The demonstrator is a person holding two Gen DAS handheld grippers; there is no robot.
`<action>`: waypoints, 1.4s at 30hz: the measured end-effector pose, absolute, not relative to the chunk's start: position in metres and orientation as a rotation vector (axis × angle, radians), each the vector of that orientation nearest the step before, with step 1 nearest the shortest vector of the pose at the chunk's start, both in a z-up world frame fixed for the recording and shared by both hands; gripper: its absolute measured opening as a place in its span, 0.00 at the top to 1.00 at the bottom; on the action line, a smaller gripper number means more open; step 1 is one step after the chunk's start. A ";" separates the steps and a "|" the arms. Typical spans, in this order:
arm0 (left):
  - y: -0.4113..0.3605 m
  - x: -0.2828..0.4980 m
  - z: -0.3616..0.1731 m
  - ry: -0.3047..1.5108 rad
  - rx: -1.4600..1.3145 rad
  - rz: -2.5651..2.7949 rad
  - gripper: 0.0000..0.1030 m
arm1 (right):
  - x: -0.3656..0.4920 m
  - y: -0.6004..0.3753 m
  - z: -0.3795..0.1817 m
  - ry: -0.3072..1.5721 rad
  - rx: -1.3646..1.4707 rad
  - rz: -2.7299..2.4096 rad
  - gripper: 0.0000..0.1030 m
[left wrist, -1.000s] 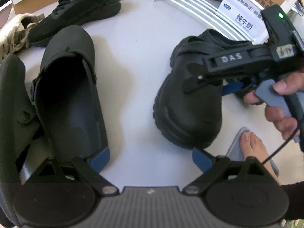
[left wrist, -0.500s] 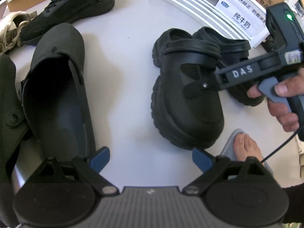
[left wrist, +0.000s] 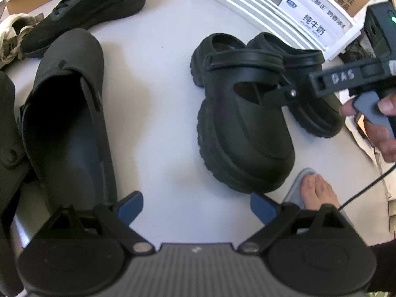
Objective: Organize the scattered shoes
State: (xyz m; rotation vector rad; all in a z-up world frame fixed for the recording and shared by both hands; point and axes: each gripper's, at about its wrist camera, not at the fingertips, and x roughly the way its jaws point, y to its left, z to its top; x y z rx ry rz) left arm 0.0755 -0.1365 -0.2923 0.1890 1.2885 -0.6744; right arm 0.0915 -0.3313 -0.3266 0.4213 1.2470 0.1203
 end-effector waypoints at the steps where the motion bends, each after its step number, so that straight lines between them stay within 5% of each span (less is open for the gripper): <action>1: -0.135 0.076 -0.291 1.283 0.183 -0.673 0.08 | 0.092 -0.329 -0.329 1.245 0.448 0.108 0.04; 13: -0.114 0.076 -0.294 1.286 0.143 -0.635 0.08 | 0.109 -0.269 -0.354 1.284 0.277 0.021 0.00; 42: -0.122 0.078 -0.290 1.255 0.145 -0.655 0.08 | 0.086 -0.306 -0.346 1.319 -0.067 0.195 0.05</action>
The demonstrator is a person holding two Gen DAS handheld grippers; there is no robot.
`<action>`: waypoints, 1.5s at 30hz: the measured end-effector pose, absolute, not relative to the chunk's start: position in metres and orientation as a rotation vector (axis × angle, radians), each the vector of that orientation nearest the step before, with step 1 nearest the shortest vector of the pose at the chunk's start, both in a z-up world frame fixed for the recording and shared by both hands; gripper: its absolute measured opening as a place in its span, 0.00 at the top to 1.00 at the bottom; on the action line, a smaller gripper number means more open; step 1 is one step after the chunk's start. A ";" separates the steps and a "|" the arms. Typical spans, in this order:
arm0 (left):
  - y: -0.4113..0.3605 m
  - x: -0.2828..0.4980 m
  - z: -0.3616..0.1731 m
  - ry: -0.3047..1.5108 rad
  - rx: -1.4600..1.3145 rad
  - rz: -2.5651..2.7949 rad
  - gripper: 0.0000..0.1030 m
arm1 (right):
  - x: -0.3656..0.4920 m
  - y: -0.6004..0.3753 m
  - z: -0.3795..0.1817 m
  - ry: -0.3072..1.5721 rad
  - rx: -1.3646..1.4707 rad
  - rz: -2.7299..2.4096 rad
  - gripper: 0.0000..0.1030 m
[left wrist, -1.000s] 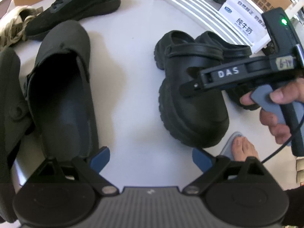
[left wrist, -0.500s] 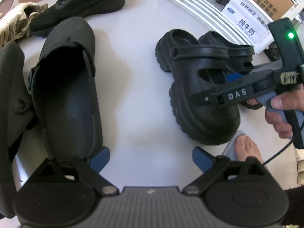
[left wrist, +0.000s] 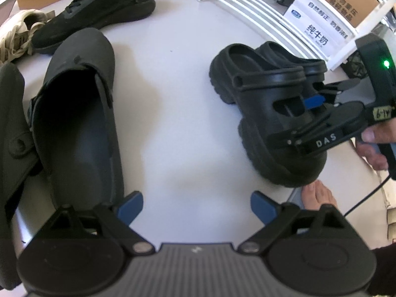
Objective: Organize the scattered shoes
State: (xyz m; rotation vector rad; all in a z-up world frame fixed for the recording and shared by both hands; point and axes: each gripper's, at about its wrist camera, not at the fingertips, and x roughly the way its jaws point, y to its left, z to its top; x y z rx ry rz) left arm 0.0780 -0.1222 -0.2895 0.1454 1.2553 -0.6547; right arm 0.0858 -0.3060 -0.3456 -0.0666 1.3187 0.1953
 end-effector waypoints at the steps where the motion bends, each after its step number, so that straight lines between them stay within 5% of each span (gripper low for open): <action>1: -0.122 0.078 -0.289 1.252 0.143 -0.655 0.08 | 0.086 -0.309 -0.346 1.323 -0.061 0.194 0.05; 21: -0.099 0.084 -0.290 1.242 0.123 -0.638 0.08 | 0.078 -0.332 -0.337 1.298 -0.261 0.228 0.06; 45: -0.031 0.173 -0.250 1.053 0.095 -0.346 0.07 | 0.084 -0.318 -0.289 1.211 0.067 0.223 0.05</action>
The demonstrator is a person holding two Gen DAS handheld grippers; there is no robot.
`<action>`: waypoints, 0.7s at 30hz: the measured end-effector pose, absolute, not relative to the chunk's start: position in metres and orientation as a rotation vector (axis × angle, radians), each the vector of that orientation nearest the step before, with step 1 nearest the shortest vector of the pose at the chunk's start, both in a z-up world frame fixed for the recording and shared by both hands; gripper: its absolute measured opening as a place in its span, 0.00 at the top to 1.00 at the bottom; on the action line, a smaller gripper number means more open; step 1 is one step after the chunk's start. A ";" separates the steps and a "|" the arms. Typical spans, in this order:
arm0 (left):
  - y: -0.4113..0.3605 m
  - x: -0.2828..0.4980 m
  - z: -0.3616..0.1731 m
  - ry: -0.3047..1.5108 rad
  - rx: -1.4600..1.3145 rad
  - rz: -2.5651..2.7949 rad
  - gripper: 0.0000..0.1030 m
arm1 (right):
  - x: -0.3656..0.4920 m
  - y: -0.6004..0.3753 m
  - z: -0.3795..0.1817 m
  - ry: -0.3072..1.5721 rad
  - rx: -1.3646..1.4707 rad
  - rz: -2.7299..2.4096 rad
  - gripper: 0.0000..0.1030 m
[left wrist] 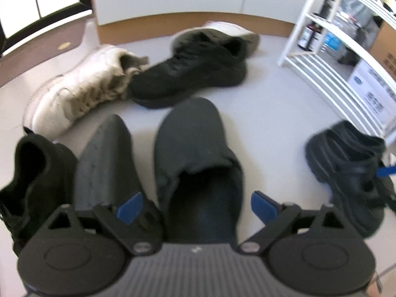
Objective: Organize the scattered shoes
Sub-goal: 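Close the left tool on the black slip-on shoe heel and lift it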
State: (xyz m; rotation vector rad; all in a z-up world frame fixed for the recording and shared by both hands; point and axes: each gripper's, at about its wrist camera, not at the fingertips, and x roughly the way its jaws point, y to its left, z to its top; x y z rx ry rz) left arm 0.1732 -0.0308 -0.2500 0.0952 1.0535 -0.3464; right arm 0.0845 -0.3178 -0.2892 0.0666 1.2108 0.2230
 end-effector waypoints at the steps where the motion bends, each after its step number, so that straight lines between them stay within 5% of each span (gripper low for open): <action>1: -0.032 0.178 -0.251 1.055 0.089 -0.354 0.07 | 0.084 -0.317 -0.288 1.209 0.068 0.227 0.05; 21: -0.064 0.217 -0.299 1.136 0.081 -0.314 0.01 | 0.075 -0.313 -0.288 1.216 0.086 0.266 0.05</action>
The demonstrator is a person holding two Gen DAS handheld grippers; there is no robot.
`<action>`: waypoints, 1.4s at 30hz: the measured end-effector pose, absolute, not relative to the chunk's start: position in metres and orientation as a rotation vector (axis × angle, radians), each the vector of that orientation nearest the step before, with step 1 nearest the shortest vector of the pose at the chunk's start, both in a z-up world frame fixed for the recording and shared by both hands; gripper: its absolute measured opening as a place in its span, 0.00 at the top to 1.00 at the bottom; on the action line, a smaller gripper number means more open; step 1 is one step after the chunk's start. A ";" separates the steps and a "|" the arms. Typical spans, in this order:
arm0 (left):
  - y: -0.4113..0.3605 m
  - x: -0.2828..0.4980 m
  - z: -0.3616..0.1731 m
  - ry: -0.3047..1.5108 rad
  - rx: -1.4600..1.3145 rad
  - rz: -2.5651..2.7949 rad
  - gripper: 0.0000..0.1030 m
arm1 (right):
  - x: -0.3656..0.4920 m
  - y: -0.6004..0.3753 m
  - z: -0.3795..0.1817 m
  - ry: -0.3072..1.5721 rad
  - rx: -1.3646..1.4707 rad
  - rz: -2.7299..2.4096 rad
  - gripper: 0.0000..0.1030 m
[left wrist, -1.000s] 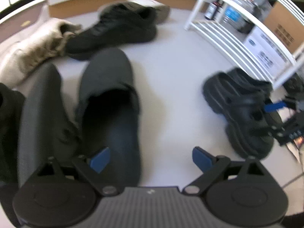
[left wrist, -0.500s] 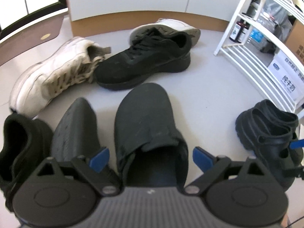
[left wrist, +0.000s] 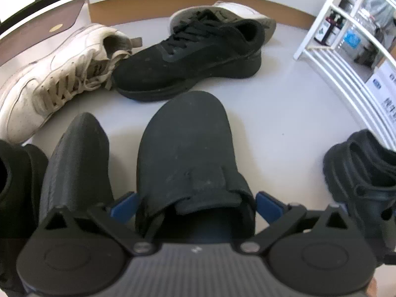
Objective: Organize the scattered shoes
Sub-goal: 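Close the left tool on the black slip-on shoe heel and lift it, then carry the black strap slip-on with the left tool toward the right tool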
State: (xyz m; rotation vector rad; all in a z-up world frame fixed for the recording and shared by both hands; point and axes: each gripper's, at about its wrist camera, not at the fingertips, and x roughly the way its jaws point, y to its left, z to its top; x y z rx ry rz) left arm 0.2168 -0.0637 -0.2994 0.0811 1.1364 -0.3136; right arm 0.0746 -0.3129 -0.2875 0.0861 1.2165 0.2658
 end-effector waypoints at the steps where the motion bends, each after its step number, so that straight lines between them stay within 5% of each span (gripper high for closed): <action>1: -0.064 0.218 -0.301 1.136 0.077 -0.310 0.01 | 0.074 -0.313 -0.288 1.217 0.086 0.267 0.05; 42: -0.121 0.150 -0.304 1.191 0.162 -0.481 0.05 | 0.072 -0.309 -0.291 1.205 0.103 0.325 0.05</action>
